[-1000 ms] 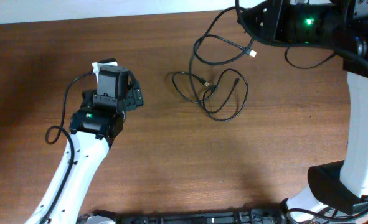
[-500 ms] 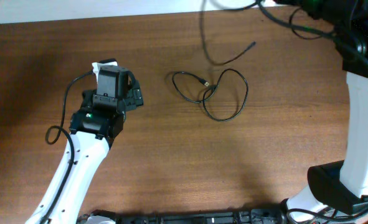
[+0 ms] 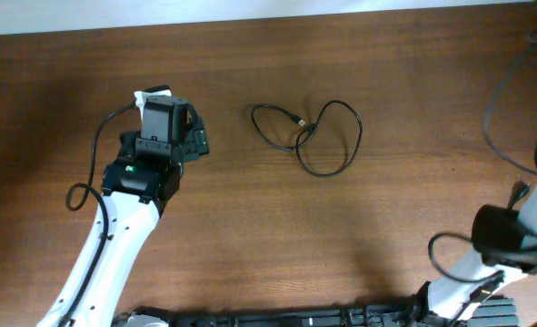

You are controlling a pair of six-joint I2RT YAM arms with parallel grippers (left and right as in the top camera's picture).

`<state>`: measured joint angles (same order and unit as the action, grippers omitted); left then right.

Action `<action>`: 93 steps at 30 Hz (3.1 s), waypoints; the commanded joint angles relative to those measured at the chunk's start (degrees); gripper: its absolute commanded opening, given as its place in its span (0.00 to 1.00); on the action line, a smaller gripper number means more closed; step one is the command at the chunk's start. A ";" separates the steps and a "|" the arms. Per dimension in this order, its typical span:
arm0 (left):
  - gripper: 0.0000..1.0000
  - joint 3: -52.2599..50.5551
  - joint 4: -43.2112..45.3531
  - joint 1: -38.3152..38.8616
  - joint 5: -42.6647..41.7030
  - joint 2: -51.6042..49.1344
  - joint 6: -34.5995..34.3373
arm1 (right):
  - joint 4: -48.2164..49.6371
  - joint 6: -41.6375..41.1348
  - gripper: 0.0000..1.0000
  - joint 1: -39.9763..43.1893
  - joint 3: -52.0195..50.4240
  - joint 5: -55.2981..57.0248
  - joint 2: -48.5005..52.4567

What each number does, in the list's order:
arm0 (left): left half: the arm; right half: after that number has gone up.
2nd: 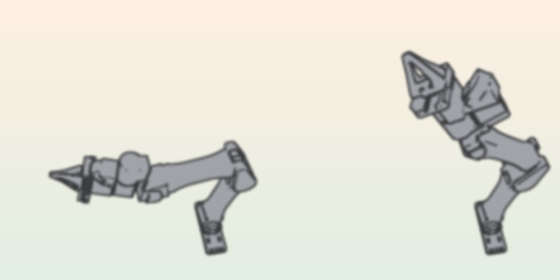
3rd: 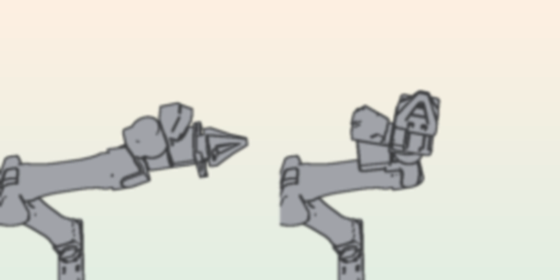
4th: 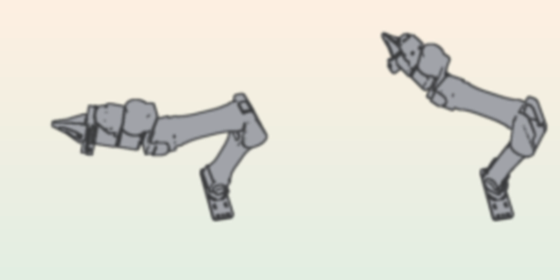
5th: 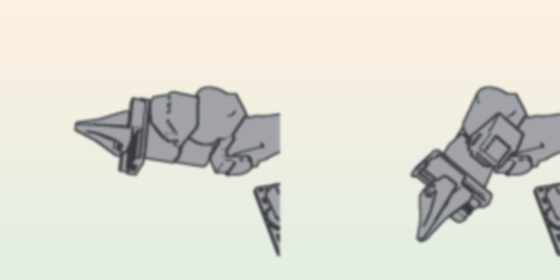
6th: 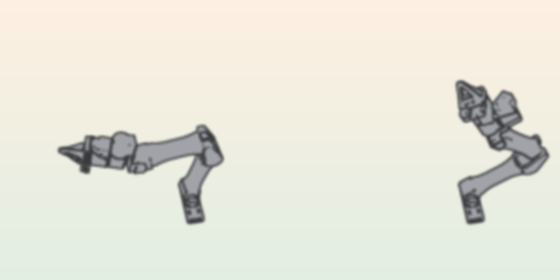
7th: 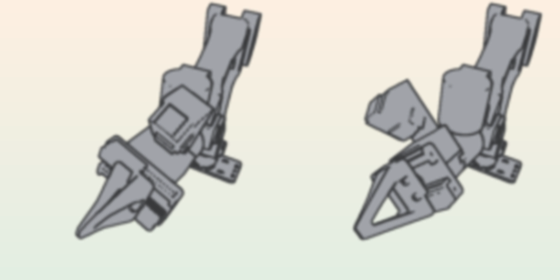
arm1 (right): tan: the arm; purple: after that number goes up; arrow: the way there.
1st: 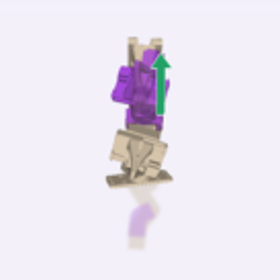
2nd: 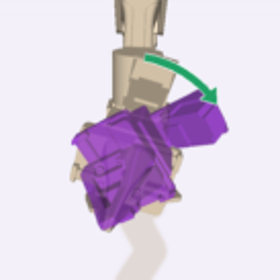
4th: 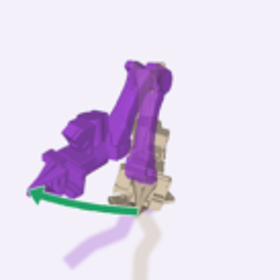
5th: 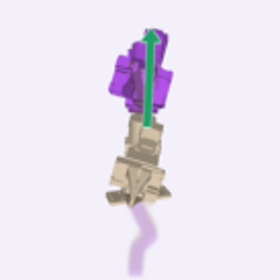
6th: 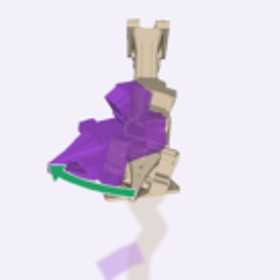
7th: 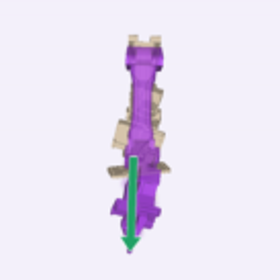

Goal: Untangle cables

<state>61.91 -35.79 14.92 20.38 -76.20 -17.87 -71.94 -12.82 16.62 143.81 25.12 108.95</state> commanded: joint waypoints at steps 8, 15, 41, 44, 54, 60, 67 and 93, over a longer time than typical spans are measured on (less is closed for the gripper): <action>0.99 0.02 0.07 -0.31 -0.02 0.02 -0.74 | -1.01 6.80 0.04 6.62 0.35 -12.61 12.85; 0.99 0.02 0.07 -0.31 -0.02 0.02 -0.74 | -3.82 6.38 0.04 13.97 -1.05 -14.51 14.34; 0.99 0.02 0.07 -0.31 -0.02 0.02 -0.74 | -13.46 23.10 0.99 -3.56 -12.79 -46.12 14.34; 0.99 0.02 0.07 -0.31 -0.02 0.02 -0.74 | -11.21 23.10 0.99 -10.97 -13.51 -44.68 14.43; 0.99 0.02 0.07 -0.31 -0.02 0.02 -0.74 | 4.15 22.88 0.98 -19.28 -36.85 -40.98 14.45; 0.99 0.02 0.07 -0.31 -0.02 0.02 -0.74 | 6.78 22.91 0.58 -19.34 -41.66 -41.64 14.45; 0.99 0.02 0.07 -0.31 -0.02 0.02 -0.74 | 12.28 23.12 0.43 -19.34 -45.48 -48.22 14.45; 0.99 0.02 0.07 -0.31 -0.02 0.02 -0.74 | 16.44 2.73 0.04 -0.70 -6.82 -48.48 14.43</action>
<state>61.91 -35.81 14.92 20.38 -76.20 -17.87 -56.77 -8.62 12.45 135.68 -23.05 123.72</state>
